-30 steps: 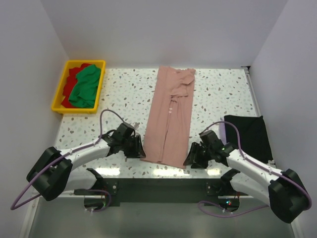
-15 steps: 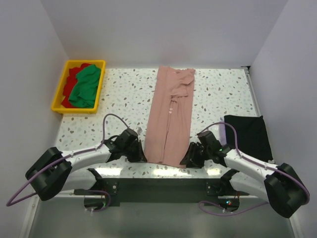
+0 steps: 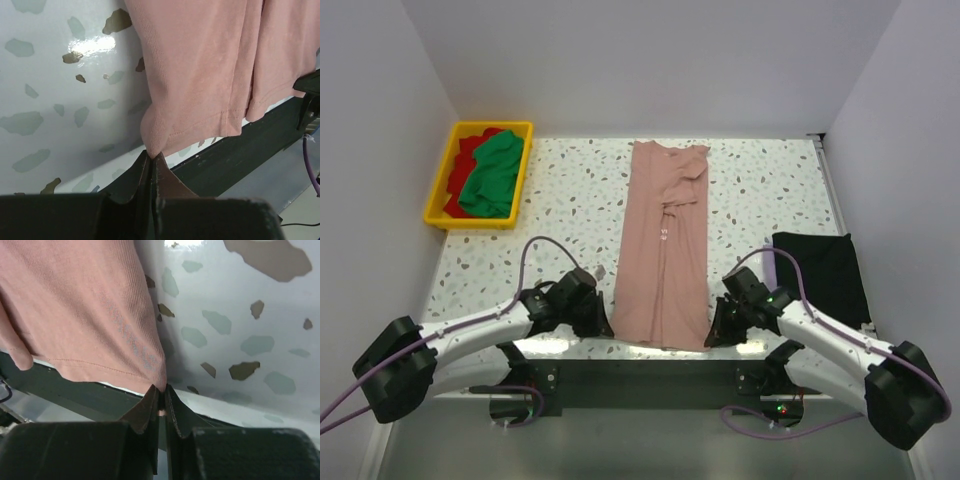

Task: Fold and stack the t-shirts
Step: Fold the tshirt

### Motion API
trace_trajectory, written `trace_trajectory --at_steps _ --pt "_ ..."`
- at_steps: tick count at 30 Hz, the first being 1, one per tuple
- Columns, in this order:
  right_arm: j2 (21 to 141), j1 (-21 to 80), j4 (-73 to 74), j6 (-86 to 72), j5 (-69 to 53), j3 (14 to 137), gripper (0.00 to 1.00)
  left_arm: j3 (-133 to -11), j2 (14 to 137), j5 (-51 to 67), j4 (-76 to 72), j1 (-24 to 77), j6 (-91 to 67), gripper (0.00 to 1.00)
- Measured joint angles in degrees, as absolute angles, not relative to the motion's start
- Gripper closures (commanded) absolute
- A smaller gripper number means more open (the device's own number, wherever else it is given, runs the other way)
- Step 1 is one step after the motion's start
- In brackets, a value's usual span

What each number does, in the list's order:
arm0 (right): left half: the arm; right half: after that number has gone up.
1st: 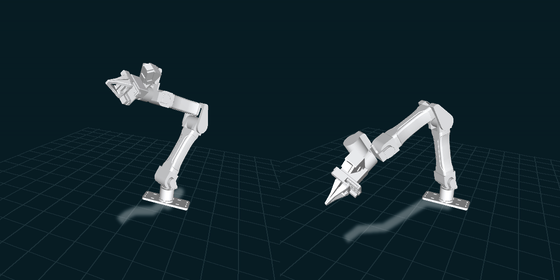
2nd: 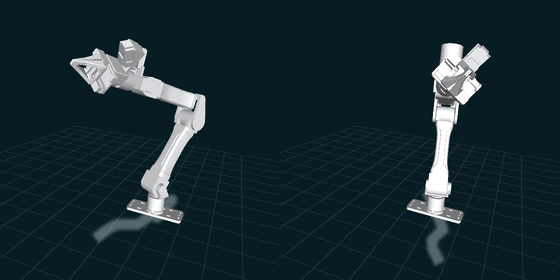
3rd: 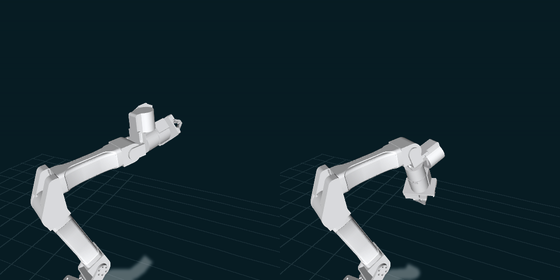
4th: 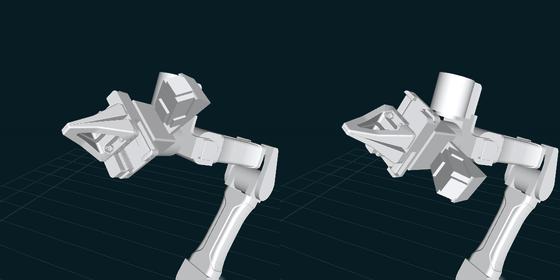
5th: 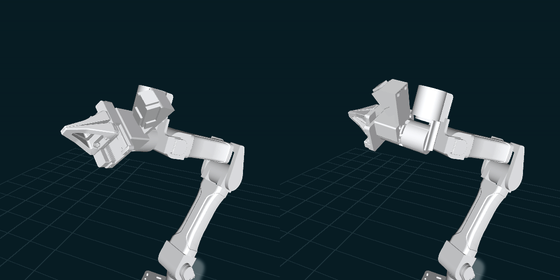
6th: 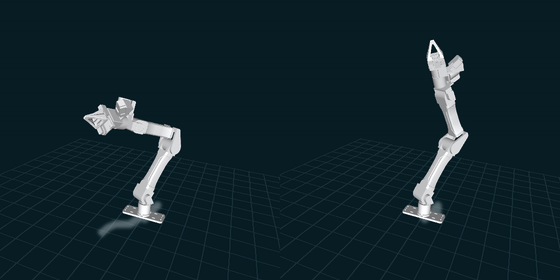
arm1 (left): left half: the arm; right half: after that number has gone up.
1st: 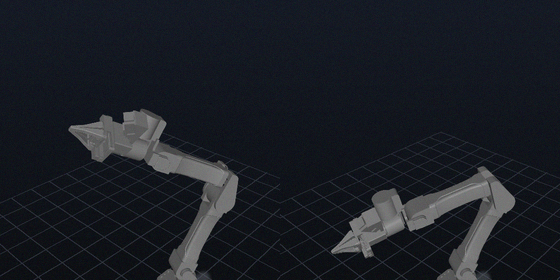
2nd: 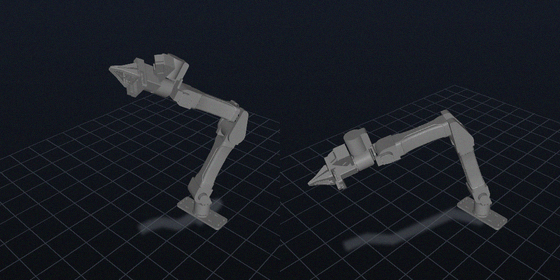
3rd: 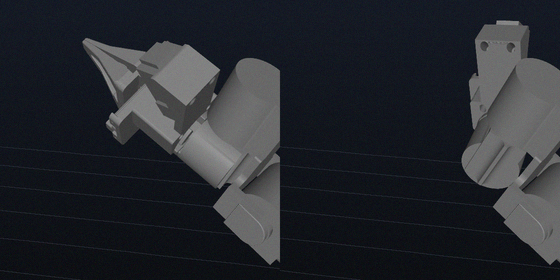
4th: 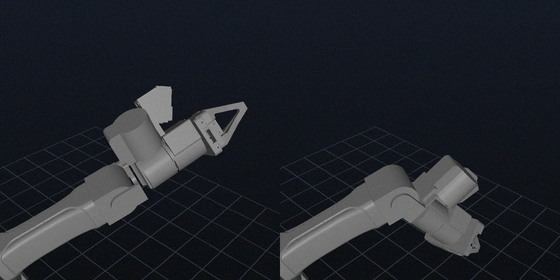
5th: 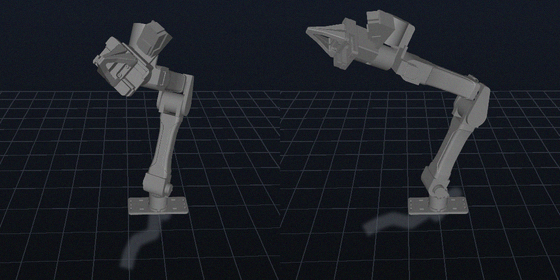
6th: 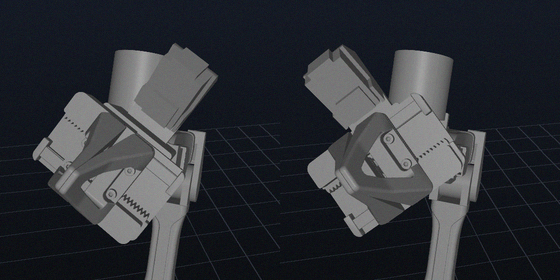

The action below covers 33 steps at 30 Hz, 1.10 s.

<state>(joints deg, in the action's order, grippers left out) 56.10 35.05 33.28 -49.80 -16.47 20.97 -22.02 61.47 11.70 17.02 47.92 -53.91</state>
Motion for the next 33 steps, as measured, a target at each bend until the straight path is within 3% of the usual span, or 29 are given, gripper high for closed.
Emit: trace_trajectory --at_steps 21,33 --pt "61.69 35.16 32.40 -48.71 -14.52 33.45 0.91 -35.57 70.04 11.11 19.84 47.59 -52.03 1.00" --pt "75.75 27.33 26.61 -46.52 -7.01 45.06 0.96 -53.04 84.95 11.40 18.09 37.19 -49.89 1.00"
